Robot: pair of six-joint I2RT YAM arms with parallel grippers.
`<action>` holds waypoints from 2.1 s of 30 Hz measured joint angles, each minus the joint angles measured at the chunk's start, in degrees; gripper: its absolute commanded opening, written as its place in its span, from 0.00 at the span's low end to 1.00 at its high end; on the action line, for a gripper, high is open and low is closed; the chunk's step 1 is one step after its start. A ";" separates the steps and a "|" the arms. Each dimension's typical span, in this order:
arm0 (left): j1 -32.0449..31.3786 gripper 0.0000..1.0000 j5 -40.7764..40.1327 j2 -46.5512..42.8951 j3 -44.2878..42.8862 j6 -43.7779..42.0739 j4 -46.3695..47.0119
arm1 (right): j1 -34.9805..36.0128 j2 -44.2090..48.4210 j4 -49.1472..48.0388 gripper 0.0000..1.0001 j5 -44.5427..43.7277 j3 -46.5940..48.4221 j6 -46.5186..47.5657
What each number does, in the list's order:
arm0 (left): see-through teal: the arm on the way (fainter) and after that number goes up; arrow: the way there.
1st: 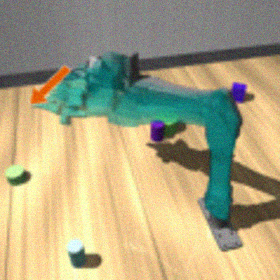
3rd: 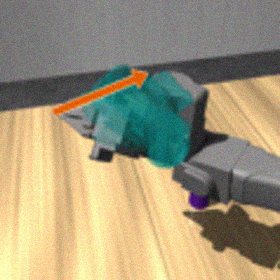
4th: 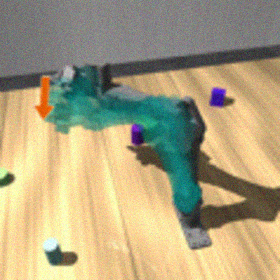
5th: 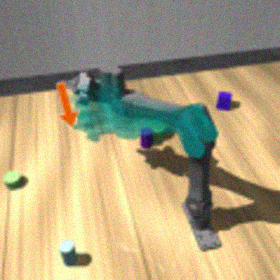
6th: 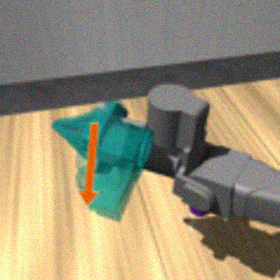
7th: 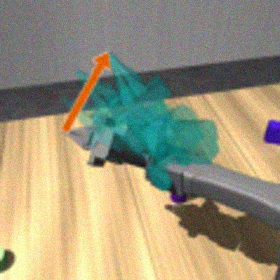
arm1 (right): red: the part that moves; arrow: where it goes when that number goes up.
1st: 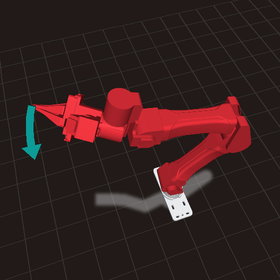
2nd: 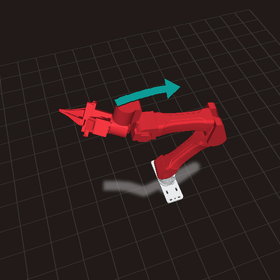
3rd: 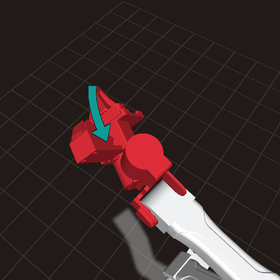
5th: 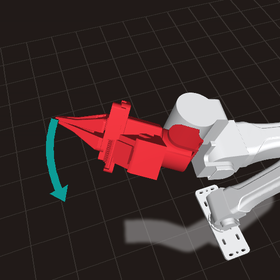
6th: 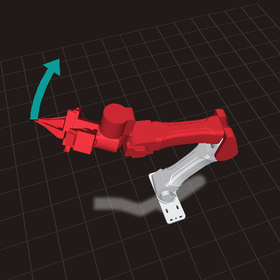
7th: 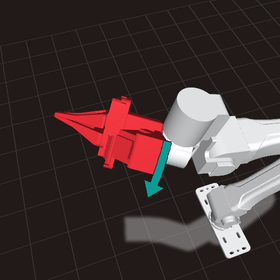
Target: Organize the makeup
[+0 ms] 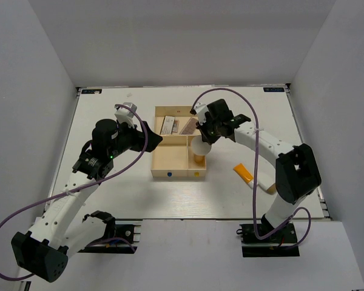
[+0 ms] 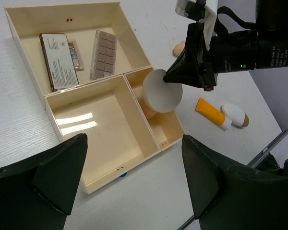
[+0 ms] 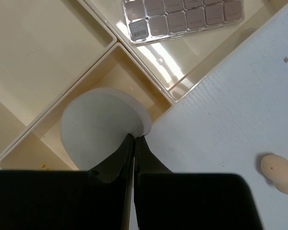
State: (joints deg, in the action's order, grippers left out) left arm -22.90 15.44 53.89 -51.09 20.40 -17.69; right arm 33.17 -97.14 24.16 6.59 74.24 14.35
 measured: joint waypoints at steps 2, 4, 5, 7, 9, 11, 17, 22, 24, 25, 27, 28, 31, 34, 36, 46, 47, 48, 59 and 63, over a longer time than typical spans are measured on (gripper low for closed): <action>0.00 0.89 0.00 0.00 0.00 0.00 0.00 | 0.48 -0.07 0.02 0.00 0.00 0.02 -0.07; 0.00 0.89 0.00 0.02 0.00 0.00 0.00 | 1.03 -0.24 0.09 0.00 -0.07 0.13 -0.15; -0.02 0.89 0.00 0.00 0.00 0.00 0.00 | 1.25 -0.48 0.15 0.00 -0.22 0.33 -0.20; 0.00 0.89 0.00 0.02 0.00 0.00 0.00 | 1.68 -1.29 0.13 0.05 -0.46 0.76 -0.20; 0.00 0.89 0.00 0.02 0.00 0.00 0.00 | 2.14 -2.25 0.15 0.12 -0.85 1.01 -0.26; 0.00 0.89 0.00 0.02 0.00 0.00 0.00 | 2.56 -3.04 0.26 0.17 -1.53 1.03 -0.22; 0.00 0.89 0.00 0.02 0.00 0.00 0.00 | 3.26 -3.78 0.35 0.29 -3.91 1.03 0.15; 0.00 0.89 0.00 0.02 0.00 0.00 0.00 | 3.39 -3.78 0.35 0.42 -5.25 1.03 0.70; 0.00 0.89 -0.02 0.02 0.00 0.00 0.00 | 3.41 -3.78 0.35 0.44 -5.42 1.03 0.87; 0.00 0.89 -0.02 0.02 0.00 -0.02 0.00 | 3.43 -3.78 0.33 0.44 -5.60 1.03 0.94; 0.00 0.89 -0.02 0.02 0.00 -0.02 0.00 | 3.61 -3.78 0.33 0.46 -6.36 1.03 1.09; 0.00 0.89 -0.02 0.02 0.00 -0.02 0.00 | 3.72 -3.78 0.33 0.47 -6.64 1.03 1.18; 0.00 0.89 -0.02 0.02 0.00 -0.02 0.00 | 4.04 -3.76 0.31 0.48 -7.54 1.03 1.36; -0.02 0.89 -0.02 0.02 0.00 -0.02 0.00 | 4.31 -3.72 0.28 0.49 -7.98 1.03 1.57; 0.00 0.89 -0.02 0.02 0.00 0.00 0.00 | 4.37 -3.48 0.24 0.50 -7.98 1.01 1.73; 0.00 0.89 -0.02 0.02 0.00 0.00 0.00 | 5.68 -1.66 0.00 0.51 -7.96 0.87 3.13; -0.02 0.89 -0.02 0.02 0.00 -0.02 0.00 | 6.08 -1.68 -0.02 0.51 -8.00 0.87 3.43; 0.00 0.89 -0.02 0.02 0.00 0.00 -0.02 | 6.45 -1.68 -0.04 0.51 -8.09 0.87 3.72; 0.00 0.89 -0.02 0.02 0.00 -0.02 0.00 | 9.14 -4.11 -0.13 0.51 -9.90 0.76 5.77; 0.00 0.89 -0.04 0.02 0.00 -0.02 0.00 | 9.31 -6.34 -0.11 0.51 -10.73 0.74 6.01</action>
State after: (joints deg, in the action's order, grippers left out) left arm -22.90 15.40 53.91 -51.09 20.38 -17.69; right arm 42.48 -103.48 24.05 -4.14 74.98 20.36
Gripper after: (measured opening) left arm 0.891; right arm 0.507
